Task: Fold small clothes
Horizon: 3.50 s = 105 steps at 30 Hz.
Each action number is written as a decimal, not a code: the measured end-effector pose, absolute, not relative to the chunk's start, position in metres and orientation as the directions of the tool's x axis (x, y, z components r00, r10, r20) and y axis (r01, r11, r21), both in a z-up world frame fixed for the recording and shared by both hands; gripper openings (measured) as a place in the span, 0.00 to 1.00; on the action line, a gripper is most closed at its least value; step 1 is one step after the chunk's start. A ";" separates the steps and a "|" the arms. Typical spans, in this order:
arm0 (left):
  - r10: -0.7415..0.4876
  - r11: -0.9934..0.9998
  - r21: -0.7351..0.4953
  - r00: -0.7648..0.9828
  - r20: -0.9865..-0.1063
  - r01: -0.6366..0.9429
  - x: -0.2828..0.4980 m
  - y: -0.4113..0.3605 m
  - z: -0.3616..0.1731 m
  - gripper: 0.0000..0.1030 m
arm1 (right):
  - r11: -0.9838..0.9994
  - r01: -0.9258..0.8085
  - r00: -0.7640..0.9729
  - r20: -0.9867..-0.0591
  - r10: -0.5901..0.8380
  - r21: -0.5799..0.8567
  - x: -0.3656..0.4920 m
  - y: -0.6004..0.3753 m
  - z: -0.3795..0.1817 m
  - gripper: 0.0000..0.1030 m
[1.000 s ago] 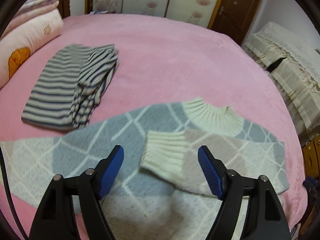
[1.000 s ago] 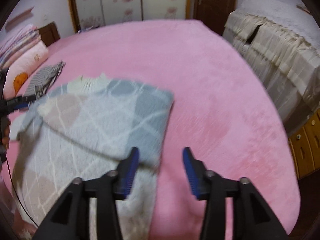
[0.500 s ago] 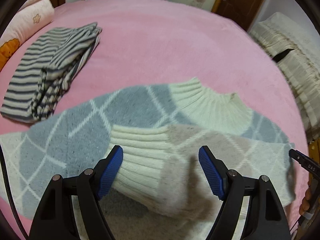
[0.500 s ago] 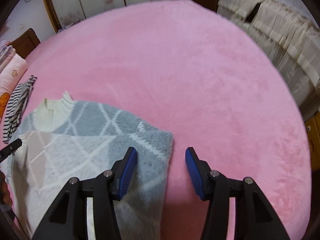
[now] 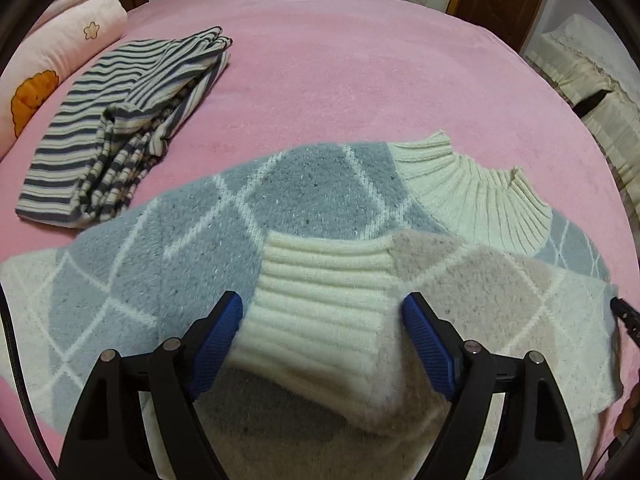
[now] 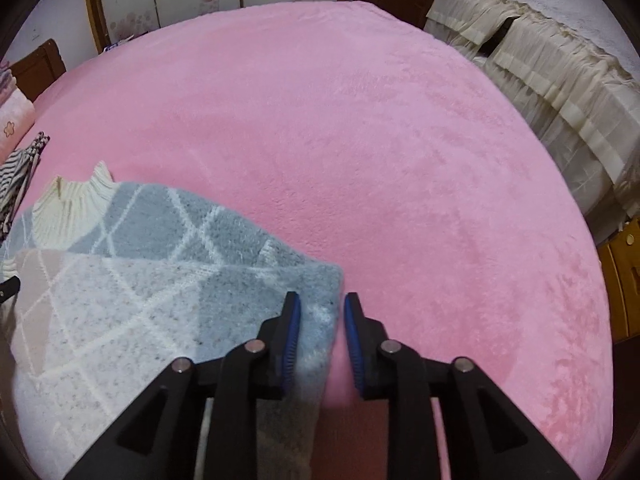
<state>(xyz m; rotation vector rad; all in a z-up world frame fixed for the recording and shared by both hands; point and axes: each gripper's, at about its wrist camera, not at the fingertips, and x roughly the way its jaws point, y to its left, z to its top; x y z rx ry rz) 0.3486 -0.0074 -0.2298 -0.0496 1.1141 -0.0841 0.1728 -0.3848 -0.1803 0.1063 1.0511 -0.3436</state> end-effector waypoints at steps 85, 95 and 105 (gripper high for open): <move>-0.205 0.666 -0.378 0.329 -0.922 -0.643 0.225 0.502 -0.210 0.70 | 0.924 -0.380 0.519 -0.834 0.188 -0.029 0.173 0.170 -0.130 0.26; -0.144 0.619 -0.320 0.298 -0.944 -0.717 0.249 0.513 -0.246 0.48 | 0.923 -0.383 0.486 -0.857 0.173 -0.031 0.181 0.168 -0.154 0.26; -0.051 0.692 -0.261 0.315 -0.948 -0.673 0.264 0.499 -0.237 0.09 | 0.935 -0.354 0.464 -0.869 0.174 -0.002 0.184 0.158 -0.161 0.26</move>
